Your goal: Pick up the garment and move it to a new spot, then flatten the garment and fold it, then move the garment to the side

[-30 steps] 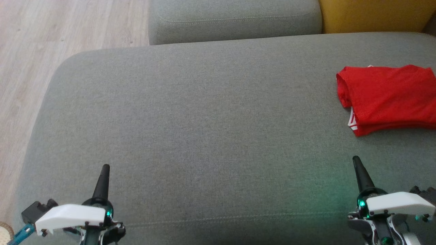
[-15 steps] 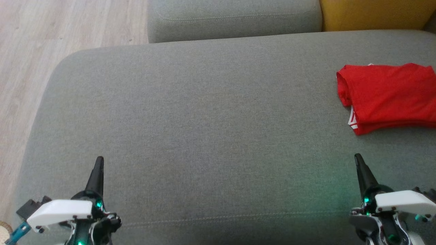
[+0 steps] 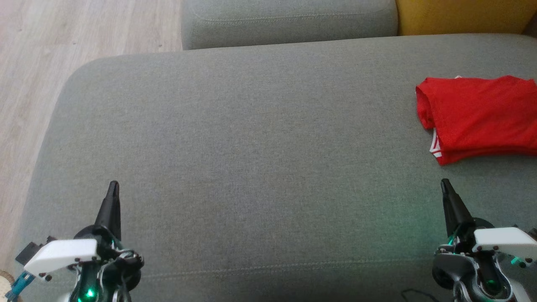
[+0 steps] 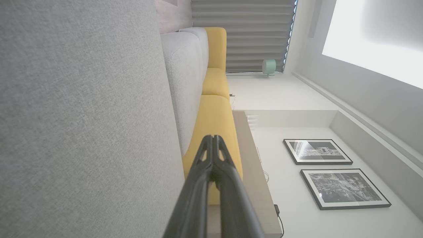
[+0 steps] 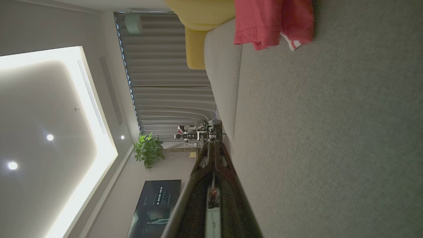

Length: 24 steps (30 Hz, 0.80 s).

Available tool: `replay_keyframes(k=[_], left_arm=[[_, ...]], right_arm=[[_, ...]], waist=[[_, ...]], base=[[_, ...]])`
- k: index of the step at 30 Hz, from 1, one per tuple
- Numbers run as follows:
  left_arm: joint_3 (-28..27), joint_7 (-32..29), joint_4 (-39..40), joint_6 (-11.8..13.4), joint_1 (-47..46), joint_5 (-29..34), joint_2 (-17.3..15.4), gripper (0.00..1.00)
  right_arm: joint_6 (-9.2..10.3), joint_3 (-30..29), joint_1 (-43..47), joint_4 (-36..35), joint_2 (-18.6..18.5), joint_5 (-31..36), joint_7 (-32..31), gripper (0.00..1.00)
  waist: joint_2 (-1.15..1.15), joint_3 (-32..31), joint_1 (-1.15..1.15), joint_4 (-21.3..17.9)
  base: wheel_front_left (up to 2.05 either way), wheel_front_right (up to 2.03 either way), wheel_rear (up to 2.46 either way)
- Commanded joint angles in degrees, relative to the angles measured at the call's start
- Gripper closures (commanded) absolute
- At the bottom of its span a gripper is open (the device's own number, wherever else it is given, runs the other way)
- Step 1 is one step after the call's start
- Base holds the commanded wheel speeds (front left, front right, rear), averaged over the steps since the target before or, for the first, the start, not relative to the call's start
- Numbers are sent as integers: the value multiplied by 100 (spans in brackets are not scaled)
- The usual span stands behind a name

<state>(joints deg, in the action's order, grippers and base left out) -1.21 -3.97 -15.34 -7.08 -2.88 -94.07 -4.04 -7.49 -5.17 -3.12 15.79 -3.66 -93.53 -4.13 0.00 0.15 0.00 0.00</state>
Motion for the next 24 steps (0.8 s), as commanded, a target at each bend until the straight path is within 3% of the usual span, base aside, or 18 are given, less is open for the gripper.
replay_keyframes(k=[1, 24], left_arm=[[-252, -28, 136, -41, -319, -43, -86, 100], [-309, -74, 133, -41, -323, 5, -45, 100]], right_arm=[[0, 90, -296, -183, -85, -52, -55, 100], [0, 42, -300, -179, -51, -11, -94, 100]], waist=[[0, -1, 0, 0], [0, -1, 0, 0]], base=[[0, 0, 0], [0, 0, 0]])
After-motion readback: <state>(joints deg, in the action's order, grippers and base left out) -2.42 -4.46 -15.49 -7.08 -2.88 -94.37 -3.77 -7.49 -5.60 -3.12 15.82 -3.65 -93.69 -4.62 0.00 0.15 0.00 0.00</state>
